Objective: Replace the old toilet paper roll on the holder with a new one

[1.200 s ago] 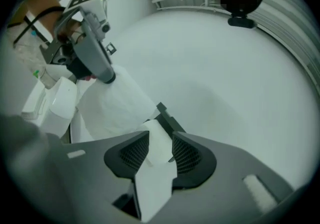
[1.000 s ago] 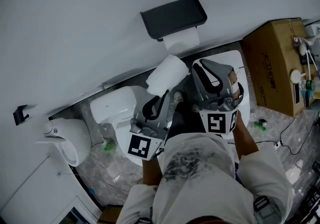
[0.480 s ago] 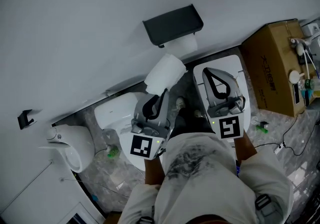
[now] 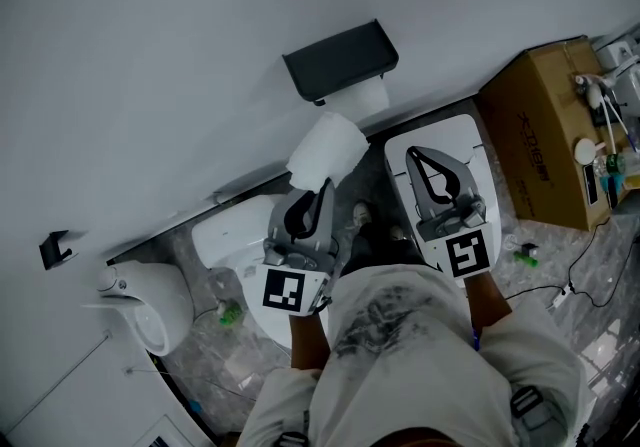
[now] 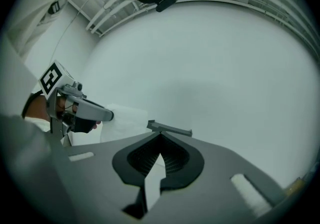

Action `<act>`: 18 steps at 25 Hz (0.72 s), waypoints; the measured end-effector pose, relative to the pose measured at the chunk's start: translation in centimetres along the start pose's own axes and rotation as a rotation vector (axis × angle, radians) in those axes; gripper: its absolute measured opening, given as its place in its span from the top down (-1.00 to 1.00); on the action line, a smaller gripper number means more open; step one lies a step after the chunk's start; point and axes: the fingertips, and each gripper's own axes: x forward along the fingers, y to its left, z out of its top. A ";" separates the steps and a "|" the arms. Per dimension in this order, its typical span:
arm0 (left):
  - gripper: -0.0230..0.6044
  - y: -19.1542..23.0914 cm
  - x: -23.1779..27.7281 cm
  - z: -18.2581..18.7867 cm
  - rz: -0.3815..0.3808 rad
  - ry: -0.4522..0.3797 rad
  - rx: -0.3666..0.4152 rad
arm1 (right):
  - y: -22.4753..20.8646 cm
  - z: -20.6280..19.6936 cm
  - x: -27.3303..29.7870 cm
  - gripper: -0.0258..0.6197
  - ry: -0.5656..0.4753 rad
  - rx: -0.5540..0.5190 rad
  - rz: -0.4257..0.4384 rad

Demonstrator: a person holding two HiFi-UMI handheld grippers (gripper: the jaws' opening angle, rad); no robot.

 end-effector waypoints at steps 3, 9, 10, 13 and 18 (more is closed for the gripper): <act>0.87 0.1 0.1 0.0 0.001 0.002 -0.005 | -0.1 0.0 0.0 0.92 -0.004 0.021 -0.002; 0.87 0.0 0.2 0.1 -0.004 -0.003 0.005 | -0.1 -0.1 -0.3 0.92 -0.001 0.038 -0.001; 0.87 0.0 0.2 0.1 -0.001 0.002 -0.003 | -0.1 -0.1 -0.3 0.92 -0.003 0.038 -0.001; 0.87 0.0 0.2 0.2 0.001 0.007 -0.007 | 0.1 -0.1 -0.2 0.92 0.001 0.031 0.000; 0.87 -0.1 0.3 0.4 0.001 0.006 -0.004 | 0.1 0.2 -0.1 0.92 -0.001 0.040 0.003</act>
